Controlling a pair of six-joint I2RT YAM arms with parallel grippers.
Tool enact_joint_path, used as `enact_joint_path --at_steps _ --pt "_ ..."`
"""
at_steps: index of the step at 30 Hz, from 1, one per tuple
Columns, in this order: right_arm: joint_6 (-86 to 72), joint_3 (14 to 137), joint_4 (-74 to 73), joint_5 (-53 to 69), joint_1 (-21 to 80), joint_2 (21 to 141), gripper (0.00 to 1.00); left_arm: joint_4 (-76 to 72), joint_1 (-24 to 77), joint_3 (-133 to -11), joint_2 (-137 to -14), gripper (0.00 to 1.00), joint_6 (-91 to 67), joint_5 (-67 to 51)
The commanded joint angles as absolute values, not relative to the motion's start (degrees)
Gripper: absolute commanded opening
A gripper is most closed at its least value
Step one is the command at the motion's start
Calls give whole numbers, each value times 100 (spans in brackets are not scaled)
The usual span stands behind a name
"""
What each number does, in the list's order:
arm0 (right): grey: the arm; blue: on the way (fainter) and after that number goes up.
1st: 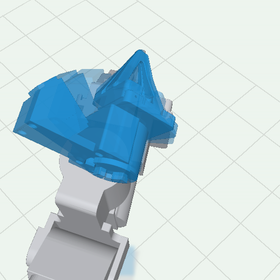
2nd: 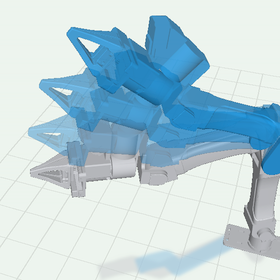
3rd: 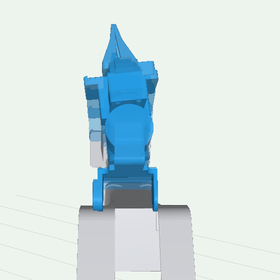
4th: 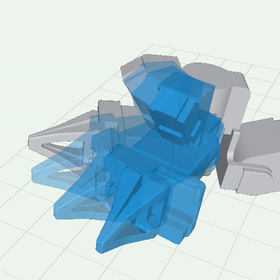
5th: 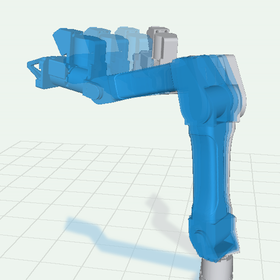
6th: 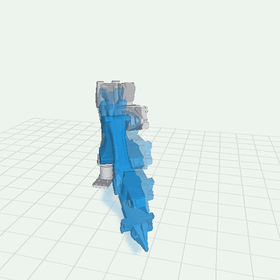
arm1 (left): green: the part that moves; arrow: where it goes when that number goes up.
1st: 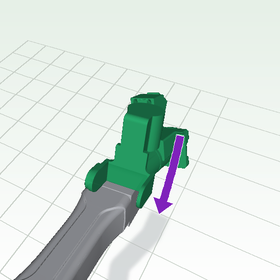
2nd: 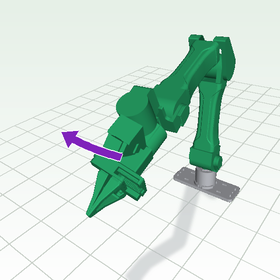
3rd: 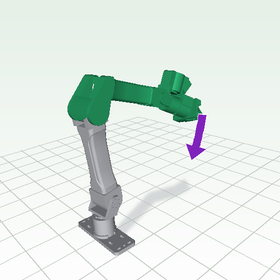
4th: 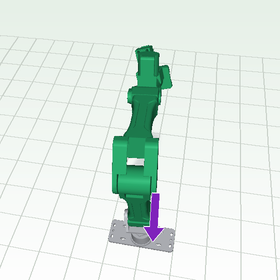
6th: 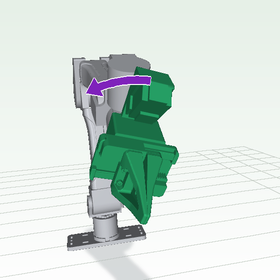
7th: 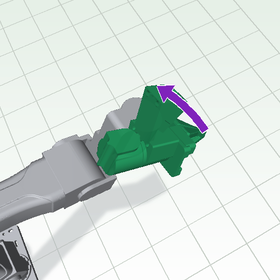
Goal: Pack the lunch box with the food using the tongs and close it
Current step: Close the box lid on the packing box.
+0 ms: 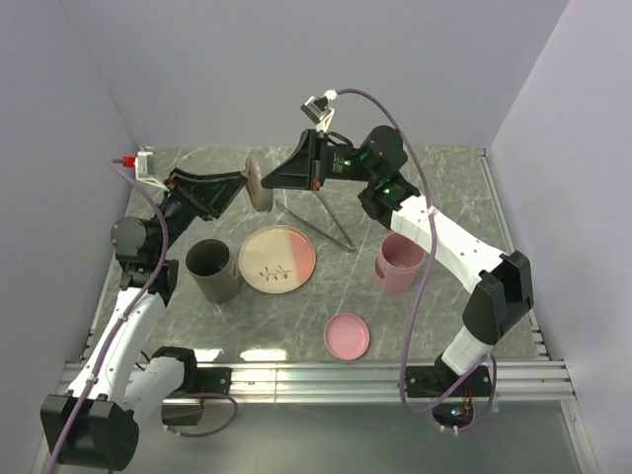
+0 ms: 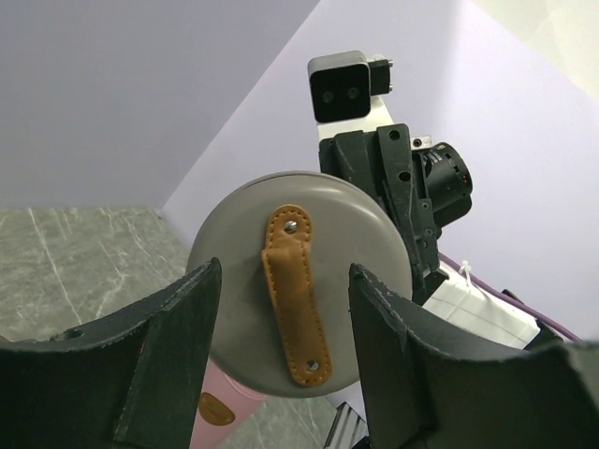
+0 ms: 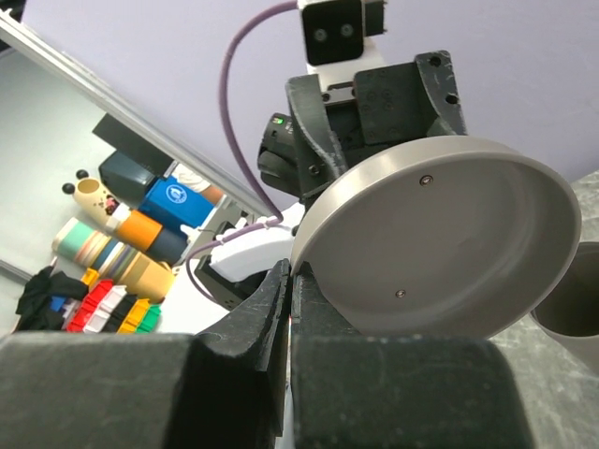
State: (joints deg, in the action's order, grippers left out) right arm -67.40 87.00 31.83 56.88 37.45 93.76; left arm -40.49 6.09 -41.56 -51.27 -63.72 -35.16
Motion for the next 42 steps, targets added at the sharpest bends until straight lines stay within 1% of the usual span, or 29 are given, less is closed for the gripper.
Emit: enact_joint_path --at_steps 1,6,9,12,16,18,21,22,23,24,26,27,30,31,32,33,34,35,36,37,38,39,42 --pt "-6548 8903 3225 5625 3832 9413 0 -4114 677 -4280 -5098 62 -6205 -3568" --pt "-6556 8973 3199 5625 3876 9466 0 -4131 712 -4228 -5106 59 -6214 -3568" --pt "-6644 9000 3287 5625 3893 9501 0 -4096 738 -4192 -5115 54 -6231 -3560" --pt "-6697 9009 3348 5651 3929 9519 0 -4104 747 -4192 -5124 48 -6240 -3542" --pt "-6811 8974 3506 5695 3981 9527 0 -4034 756 -4210 -5142 37 -6214 -3533" --pt "-6890 8956 3585 5695 3982 9527 0 -3999 747 -4219 -5142 34 -6214 -3542" --pt "-6856 8947 3525 5704 3999 9501 0 -3964 747 -4228 -5106 22 -6188 -3524" --pt "-6803 8956 3446 5704 3990 9501 0 -3938 738 -4236 -5089 13 -6153 -3524" --pt "-6637 9017 3210 5695 3982 9484 0 -3903 730 -4236 -5080 6 -6135 -3524" --pt "-6531 9044 3078 5704 3973 9475 7 -3868 712 -4254 -5037 1 -6117 -3524" --pt "-6312 9097 2753 5669 3981 9449 26 -3710 642 -4289 -4975 1 -6030 -3516" --pt "-6258 9097 2673 5669 3964 9440 40 -3622 607 -4306 -4957 1 -6003 -3533" --pt "-6004 9070 2339 5643 3867 9361 64 -2964 475 -4499 -4870 1 -5644 -3673" --pt "-5925 9062 2242 5634 3763 9334 70 -2362 466 -4683 -4843 1 -5181 -3700" --pt "-5689 9053 1989 5642 3710 9273 75 -2016 466 -4789 -4764 1 -4855 -3735" --pt "-5530 9053 1838 5651 3639 9238 80 -1665 466 -4912 -4729 1 -4190 -3718" --pt "-5328 9061 1646 5660 3526 9194 81 -1200 466 -5174 -4702 1 -3836 -3692" --pt "-4787 9114 1078 5634 3446 9106 84 -360 475 -5333 -4685 1 -3467 -3631" --pt "-4477 9158 759 5599 3393 9071 90 197 466 -5666 -4702 1 -2689 -3508" --pt "-4152 9228 460 5512 3340 9027 92 655 466 -5834 -4737 1 -2324 -3385" --pt "-3618 9255 -82 5441 3227 8931 94 1477 466 -5975 -4816 0 -2007 -3245" --pt "-3369 9281 -314 5388 3191 8886 95 1886 457 -6290 -4877 0 -1351 -2895" --pt "-2612 9369 -1088 5168 3059 8745 96 3264 457 -6792 -5158 0 -216 -2384"
